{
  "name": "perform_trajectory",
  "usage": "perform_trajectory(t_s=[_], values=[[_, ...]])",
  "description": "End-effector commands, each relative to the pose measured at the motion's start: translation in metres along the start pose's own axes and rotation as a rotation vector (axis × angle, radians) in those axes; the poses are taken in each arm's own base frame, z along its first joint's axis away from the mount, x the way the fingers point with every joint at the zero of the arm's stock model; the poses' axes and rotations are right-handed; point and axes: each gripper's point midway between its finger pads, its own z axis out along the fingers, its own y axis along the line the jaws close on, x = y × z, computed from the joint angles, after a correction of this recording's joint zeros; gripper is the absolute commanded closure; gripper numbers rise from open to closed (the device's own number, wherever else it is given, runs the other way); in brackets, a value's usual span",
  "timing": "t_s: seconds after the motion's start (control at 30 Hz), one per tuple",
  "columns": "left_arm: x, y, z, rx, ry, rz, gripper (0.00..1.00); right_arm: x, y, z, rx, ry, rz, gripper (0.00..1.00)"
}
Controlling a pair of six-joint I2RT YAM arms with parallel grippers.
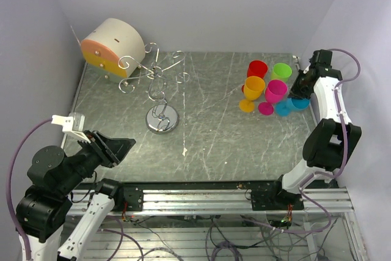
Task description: Take the wine glass off the wine glass rack
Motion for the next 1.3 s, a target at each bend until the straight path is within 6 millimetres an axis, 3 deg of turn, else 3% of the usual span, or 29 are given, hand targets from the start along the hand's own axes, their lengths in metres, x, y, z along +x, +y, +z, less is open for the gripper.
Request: perform_trajectory(t_s=[0.0,0.2,0.3,0.43,0.67,0.87,0.97,1.03,1.07,1.1,1.13,1.2,1.23,1.27], values=[[-0.002,0.000,-0.006,-0.006,-0.022,0.012,0.58,-0.015,0.011,0.000,-0.010,-0.027,-0.023,1.00],[-0.001,0.003,-0.006,-0.016,-0.021,0.011,0.57,-0.027,0.019,-0.003,0.000,-0.049,-0.044,0.80],[-0.001,0.004,-0.005,-0.023,-0.018,0.011,0.56,-0.036,0.022,-0.011,-0.005,-0.075,-0.050,0.61],[-0.002,0.005,-0.005,-0.025,-0.021,0.010,0.55,-0.047,0.026,-0.029,-0.008,-0.115,-0.057,0.56],[0.000,0.006,-0.003,-0.028,-0.016,0.006,0.55,-0.072,0.037,-0.087,-0.043,-0.242,-0.058,0.55],[-0.003,0.015,-0.003,-0.072,-0.036,0.020,0.56,-0.087,0.066,-0.167,-0.192,-0.420,-0.104,0.55],[-0.010,0.021,-0.010,-0.114,-0.077,0.055,0.55,-0.068,0.099,-0.213,-0.420,-0.511,-0.186,0.50],[-0.018,0.030,-0.018,-0.170,-0.122,0.081,0.54,-0.047,0.110,-0.232,-0.527,-0.560,-0.212,0.46],[-0.024,0.033,-0.024,-0.196,-0.156,0.098,0.53,-0.030,0.111,-0.232,-0.566,-0.568,-0.214,0.44],[-0.027,0.036,-0.029,-0.220,-0.178,0.105,0.53,-0.022,0.114,-0.248,-0.604,-0.625,-0.229,0.40],[-0.030,0.040,-0.033,-0.245,-0.202,0.114,0.52,-0.008,0.111,-0.243,-0.622,-0.633,-0.216,0.33],[-0.035,0.047,-0.041,-0.286,-0.241,0.124,0.51,0.012,0.107,-0.253,-0.647,-0.693,-0.193,0.17],[-0.036,0.051,-0.043,-0.306,-0.256,0.126,0.49,0.022,0.104,-0.257,-0.656,-0.716,-0.185,0.03],[-0.036,0.055,-0.044,-0.320,-0.263,0.127,0.47,0.032,0.101,-0.259,-0.663,-0.735,-0.185,0.01]])
